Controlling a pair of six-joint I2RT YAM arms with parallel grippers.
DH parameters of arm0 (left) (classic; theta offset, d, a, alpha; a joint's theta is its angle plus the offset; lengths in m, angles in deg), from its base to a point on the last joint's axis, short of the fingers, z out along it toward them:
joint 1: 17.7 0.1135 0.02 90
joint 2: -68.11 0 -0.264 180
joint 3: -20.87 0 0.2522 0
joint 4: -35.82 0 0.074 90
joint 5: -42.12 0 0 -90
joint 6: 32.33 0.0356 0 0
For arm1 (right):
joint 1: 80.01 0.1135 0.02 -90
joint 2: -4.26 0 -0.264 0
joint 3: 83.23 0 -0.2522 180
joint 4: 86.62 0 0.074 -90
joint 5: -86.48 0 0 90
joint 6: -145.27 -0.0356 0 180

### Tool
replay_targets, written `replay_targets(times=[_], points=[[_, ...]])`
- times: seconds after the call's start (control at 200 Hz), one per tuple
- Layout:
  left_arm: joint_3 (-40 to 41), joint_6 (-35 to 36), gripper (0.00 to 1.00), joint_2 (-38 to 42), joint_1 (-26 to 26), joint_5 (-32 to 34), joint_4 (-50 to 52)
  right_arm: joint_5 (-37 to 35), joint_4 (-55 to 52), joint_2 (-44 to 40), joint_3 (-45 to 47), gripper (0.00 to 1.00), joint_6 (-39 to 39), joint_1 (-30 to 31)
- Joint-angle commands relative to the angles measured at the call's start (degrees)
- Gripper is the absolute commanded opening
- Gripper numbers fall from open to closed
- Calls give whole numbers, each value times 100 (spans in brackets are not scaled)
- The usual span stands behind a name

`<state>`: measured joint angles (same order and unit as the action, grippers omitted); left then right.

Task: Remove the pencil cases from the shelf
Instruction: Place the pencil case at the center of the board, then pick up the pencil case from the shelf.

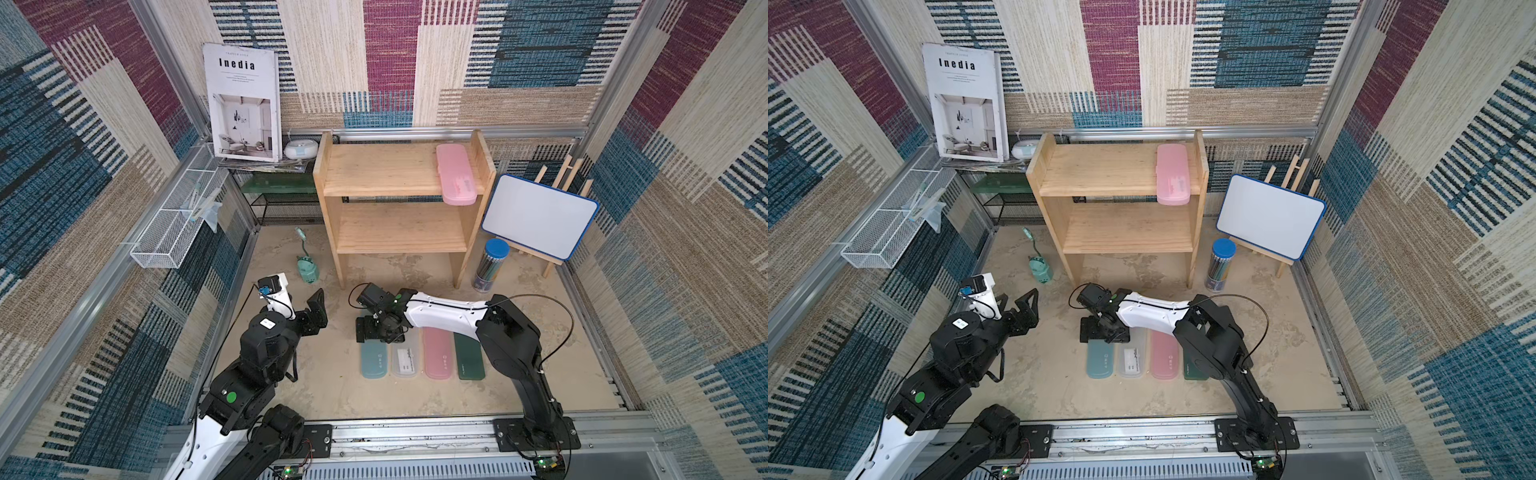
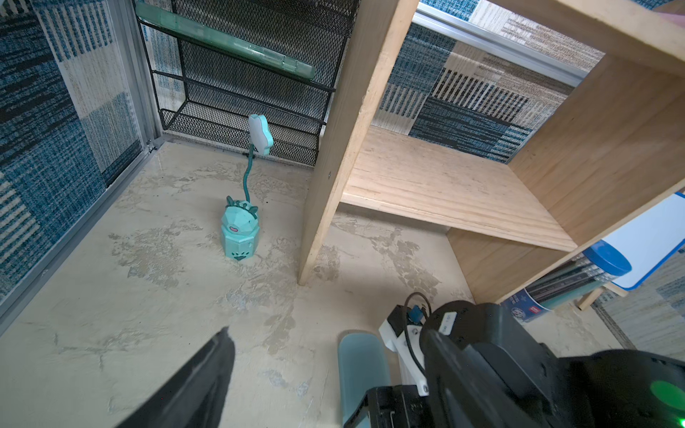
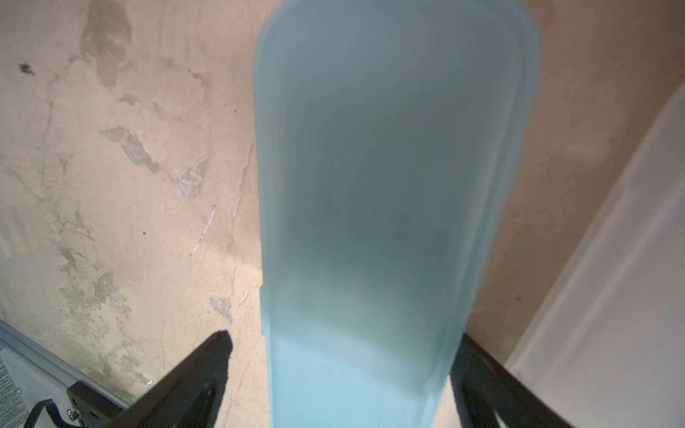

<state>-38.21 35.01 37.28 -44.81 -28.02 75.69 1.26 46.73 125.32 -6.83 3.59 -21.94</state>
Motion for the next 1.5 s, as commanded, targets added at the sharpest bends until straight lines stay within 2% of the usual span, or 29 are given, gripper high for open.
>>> replay_targets(times=[0.0, 0.155, 0.27, 0.496, 0.681, 0.846, 1.012, 1.147, 1.493], points=[[-29, 27, 85, 23, 4, 62, -22, -96, -180, -53, -63, 100, 122, 12], [-369, -218, 86, -118, 4, -218, -36, -641, -388, -679, -467, 99, 572, 183], [-701, -801, 86, -310, 4, -1038, -482, -930, -280, -1406, -535, 99, 1087, 232], [-1438, -1409, 87, -1289, 4, -2184, -1195, -2325, 315, -3363, 1035, 99, 1881, 223], [-1936, -2267, 88, -2249, 5, -3295, -1807, -3309, 266, -5007, 1901, 99, 1995, 224], [-2214, -2731, 89, -2985, -73, -3660, -2401, -4080, 268, -6294, 2374, 99, 2020, 214], [-2735, -2946, 90, -3741, -312, -3881, -2780, -4621, -207, -6726, 2116, 99, 1929, 204], [-3143, -3013, 91, -4234, -501, -3772, -2927, -4794, -212, -6920, 1963, 99, 1993, 197], [-4389, -3607, 92, -5838, -847, -4084, -3218, -5127, -223, -6915, 1490, 99, 2221, 144]])
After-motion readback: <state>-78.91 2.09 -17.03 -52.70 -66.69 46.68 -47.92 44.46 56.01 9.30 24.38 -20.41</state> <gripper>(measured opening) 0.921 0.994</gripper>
